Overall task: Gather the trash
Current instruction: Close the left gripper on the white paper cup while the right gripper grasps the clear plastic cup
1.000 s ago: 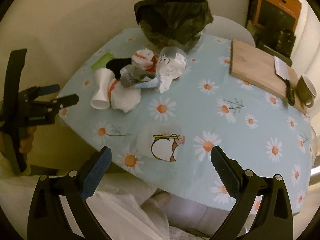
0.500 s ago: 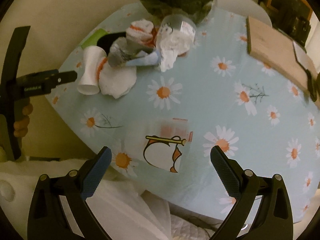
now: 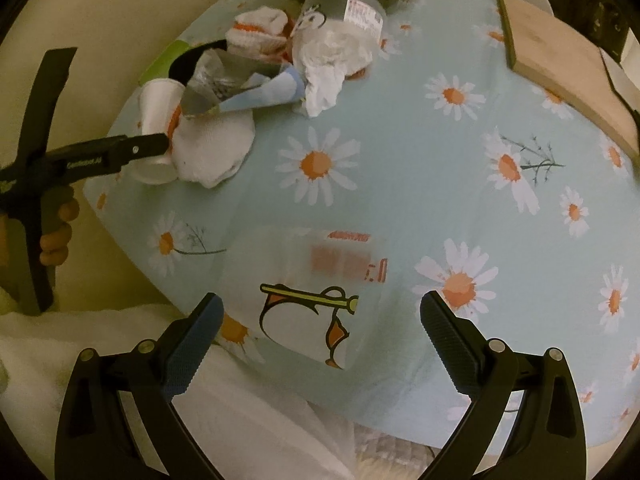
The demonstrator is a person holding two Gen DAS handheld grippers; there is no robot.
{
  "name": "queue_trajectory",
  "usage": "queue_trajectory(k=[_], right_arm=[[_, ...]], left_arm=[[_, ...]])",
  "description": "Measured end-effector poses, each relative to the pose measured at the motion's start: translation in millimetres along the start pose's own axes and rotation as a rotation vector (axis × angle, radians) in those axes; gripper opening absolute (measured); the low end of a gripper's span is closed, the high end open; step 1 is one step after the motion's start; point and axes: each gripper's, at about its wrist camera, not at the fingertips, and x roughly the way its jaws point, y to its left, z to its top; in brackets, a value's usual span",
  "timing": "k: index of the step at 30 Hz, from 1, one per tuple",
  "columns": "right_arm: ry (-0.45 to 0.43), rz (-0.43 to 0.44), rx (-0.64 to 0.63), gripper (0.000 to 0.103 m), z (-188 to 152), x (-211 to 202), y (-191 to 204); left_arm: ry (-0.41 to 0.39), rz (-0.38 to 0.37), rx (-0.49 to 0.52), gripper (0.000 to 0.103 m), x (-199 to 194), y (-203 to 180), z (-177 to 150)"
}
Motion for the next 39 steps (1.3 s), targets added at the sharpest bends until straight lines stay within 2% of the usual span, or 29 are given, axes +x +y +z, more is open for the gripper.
queue_trajectory(k=[3,5,7,11,15,17,24,27,30,34,39], right_arm=[[0.014,0.007,0.0,0.094,0,5,2],[0.019,0.017,0.006,0.089,0,7,0],[0.029,0.027,0.011,0.074,0,10,0],[0.048,0.038,0.013,0.065,-1,15,1],[0.051,0.061,0.026,0.051,-3,18,0],[0.058,0.07,0.031,0.043,-4,20,-2],[0.031,0.099,0.026,0.019,-3,16,-8],[-0.001,0.096,0.021,0.009,-2,10,-7],[-0.008,0.118,0.022,0.008,0,6,-7],[-0.008,0.166,0.046,0.006,-2,6,-12],[-0.023,0.19,0.044,0.005,-4,0,-8]], left_arm=[[0.015,-0.011,-0.006,0.097,7,2,1],[0.024,-0.013,-0.011,0.097,12,3,1],[0.048,-0.021,-0.022,0.098,18,5,1],[0.085,-0.041,-0.046,0.098,29,10,-3],[0.067,-0.015,-0.007,0.098,29,6,-3],[0.054,0.026,0.032,0.099,33,0,-6],[0.043,0.027,0.031,0.098,35,-7,-3],[0.019,0.039,-0.005,0.09,31,1,-4],[-0.004,0.034,0.009,0.061,23,3,-4],[-0.009,-0.024,-0.011,0.059,16,8,-1],[-0.027,0.0,0.027,0.059,7,6,-4]])
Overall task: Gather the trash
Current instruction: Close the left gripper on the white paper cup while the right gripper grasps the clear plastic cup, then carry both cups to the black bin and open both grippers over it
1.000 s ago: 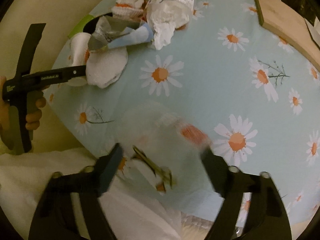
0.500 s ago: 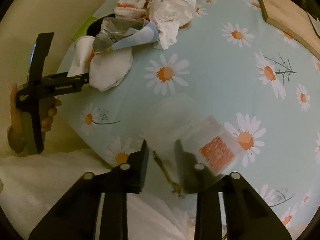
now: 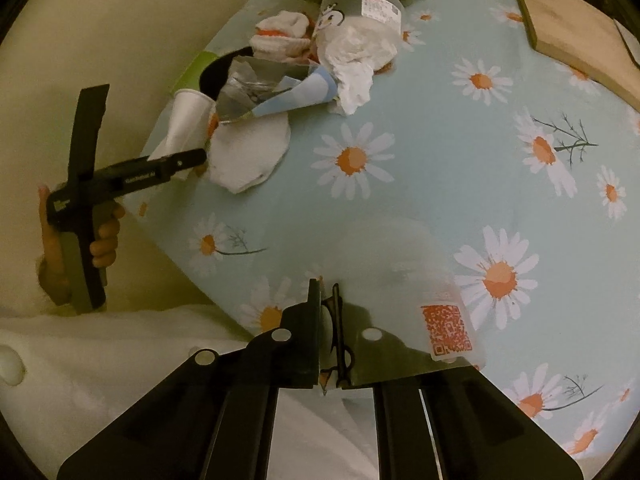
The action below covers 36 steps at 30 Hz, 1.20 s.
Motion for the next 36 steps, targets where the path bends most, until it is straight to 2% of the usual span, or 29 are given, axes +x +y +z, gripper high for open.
queue_trajectory(k=[8,14,20,26,30,36], right_arm=[[-0.051,0.03,-0.028,0.005,6,-18,11],[-0.103,0.03,-0.064,0.005,16,-40,19],[-0.156,0.028,-0.079,0.005,28,-60,25],[-0.198,-0.012,-0.123,0.005,48,-79,27],[-0.234,-0.036,-0.15,0.005,65,-95,29],[-0.28,-0.046,-0.181,0.005,84,-119,30]], left_arm=[[-0.042,0.016,0.031,0.059,-30,6,-13],[-0.063,0.04,0.044,0.059,-44,17,-12],[-0.081,0.032,0.04,0.059,-56,30,-7],[-0.105,0.039,0.041,0.059,-72,31,12],[-0.103,-0.011,0.067,0.059,-83,27,29],[-0.142,-0.009,0.115,0.059,-100,18,55]])
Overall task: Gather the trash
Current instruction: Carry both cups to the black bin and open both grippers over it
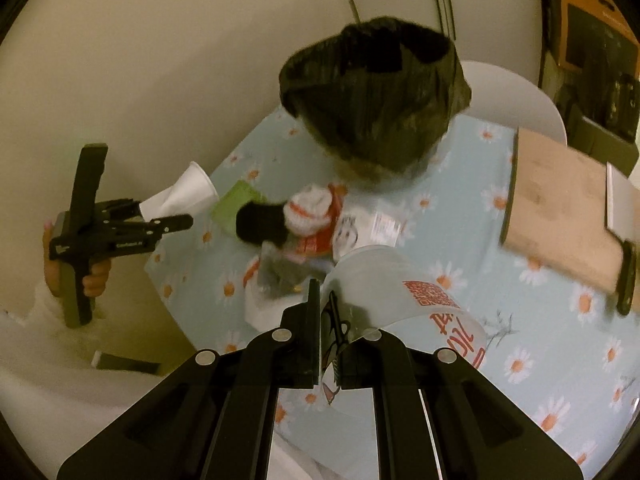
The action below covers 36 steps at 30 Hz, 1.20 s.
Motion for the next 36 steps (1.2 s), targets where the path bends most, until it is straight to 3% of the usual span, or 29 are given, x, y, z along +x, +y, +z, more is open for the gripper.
queue_trajectory(k=[11,17,27,36], right_arm=[[-0.136,0.049,-0.008,0.005,65,-41,6],[-0.192,-0.001,-0.074,0.005,98,-55,12],[-0.186,-0.032,-0.126,0.006,145,-36,2],[-0.156,-0.019,-0.143,0.006,181,-1,-8]], left_arm=[[-0.027,0.028,0.043,0.059,-18,-4,57],[-0.06,0.037,0.086,0.059,-23,-9,95],[-0.128,-0.037,0.165,0.059,-24,-20,152],[-0.127,-0.036,0.233,0.059,2,-32,193]])
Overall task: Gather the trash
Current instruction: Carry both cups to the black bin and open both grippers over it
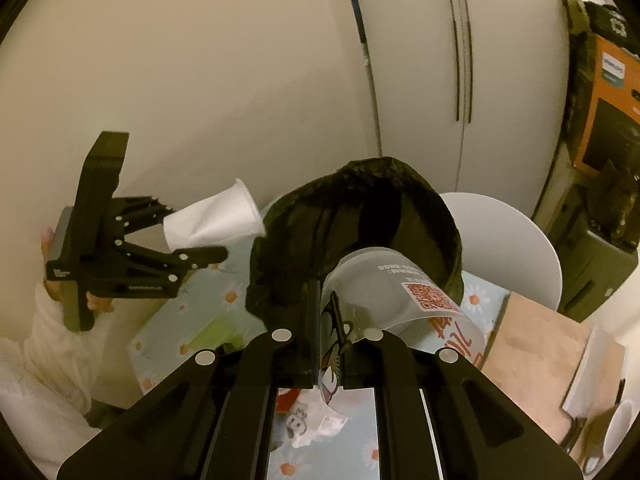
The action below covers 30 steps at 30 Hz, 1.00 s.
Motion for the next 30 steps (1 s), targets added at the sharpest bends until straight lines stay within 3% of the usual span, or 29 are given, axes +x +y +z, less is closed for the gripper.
queue_trajectory(k=[4,6,7,8,9,11,13,19,30], right_arm=[[0.015,0.0,-0.025,0.009,9,19,-2],[0.028,0.006,-0.036,0.013,12,30,-6],[0.028,-0.009,-0.037,0.028,13,36,-9],[0.028,-0.042,-0.034,0.039,13,39,-10],[0.034,-0.065,-0.03,0.059,11,41,-12],[0.03,-0.079,-0.021,0.065,5,38,-12],[0.035,-0.088,-0.014,0.074,1,34,-14],[0.031,-0.137,0.016,0.083,-18,18,-14],[0.004,-0.185,-0.021,0.086,-37,-8,14]], left_arm=[[-0.001,-0.057,0.02,0.061,19,-2,15],[-0.01,-0.062,0.01,0.077,25,-1,20],[-0.018,-0.061,-0.002,0.087,28,1,22],[-0.031,-0.063,-0.012,0.087,28,2,23],[-0.039,-0.068,-0.015,0.088,27,3,23],[-0.051,-0.078,-0.016,0.097,24,2,20],[-0.059,-0.07,-0.011,0.097,20,1,15],[-0.039,-0.046,-0.031,0.097,12,-1,-5],[-0.025,0.019,-0.093,0.097,-17,9,-48]])
